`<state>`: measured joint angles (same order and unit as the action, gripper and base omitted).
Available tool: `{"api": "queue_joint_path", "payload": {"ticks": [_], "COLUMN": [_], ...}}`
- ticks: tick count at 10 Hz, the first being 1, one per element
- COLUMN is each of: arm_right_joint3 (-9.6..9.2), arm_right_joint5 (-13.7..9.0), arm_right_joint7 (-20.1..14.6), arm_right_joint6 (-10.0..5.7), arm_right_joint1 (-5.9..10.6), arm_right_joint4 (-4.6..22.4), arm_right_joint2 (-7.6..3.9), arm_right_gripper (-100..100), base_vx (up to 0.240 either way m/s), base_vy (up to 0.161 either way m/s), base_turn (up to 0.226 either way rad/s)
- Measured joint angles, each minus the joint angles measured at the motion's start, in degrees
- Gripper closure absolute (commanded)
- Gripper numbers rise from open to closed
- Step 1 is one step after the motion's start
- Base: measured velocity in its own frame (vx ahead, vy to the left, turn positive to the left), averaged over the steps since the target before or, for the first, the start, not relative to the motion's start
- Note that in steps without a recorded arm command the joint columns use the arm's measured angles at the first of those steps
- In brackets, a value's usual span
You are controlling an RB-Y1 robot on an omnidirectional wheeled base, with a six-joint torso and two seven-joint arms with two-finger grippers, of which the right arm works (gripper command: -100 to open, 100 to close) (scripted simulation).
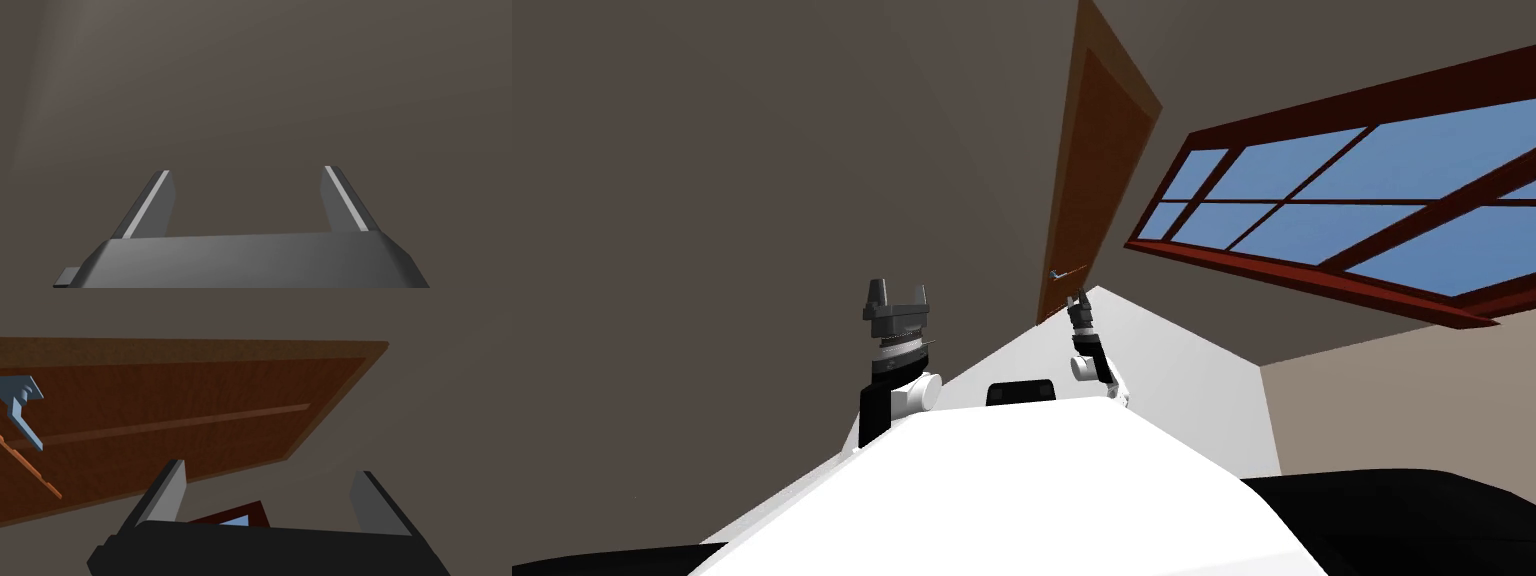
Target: Pull the door open
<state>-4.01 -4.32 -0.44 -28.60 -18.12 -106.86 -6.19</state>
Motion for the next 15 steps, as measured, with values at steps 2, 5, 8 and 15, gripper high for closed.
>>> {"api": "queue_joint_path", "payload": {"ticks": [2, 5, 8, 15], "arm_right_joint3": [-0.41, -0.86, -1.40, -3.00], "arm_right_joint5": [-0.87, -2.02, -3.13, -6.29], "arm_right_joint7": [-0.19, -0.37, -0.48, -0.90], "arm_right_joint6": [-1.26, -1.91, -3.03, -6.36], "arm_right_joint1": [0.75, 1.92, 3.43, 6.92], "arm_right_joint4": [3.07, 6.44, 10.69, 21.82], "arm_right_joint2": [-0.71, -1.59, -2.28, -4.32], "arm_right_gripper": [-100, -100, -100, -100], "base_vx": [0.063, 0.047, 0.052, 0.052], "base_vy": [-0.102, -0.088, -0.116, -0.128], "base_turn": [0.150, 0.091, 0.153, 0.145]}}
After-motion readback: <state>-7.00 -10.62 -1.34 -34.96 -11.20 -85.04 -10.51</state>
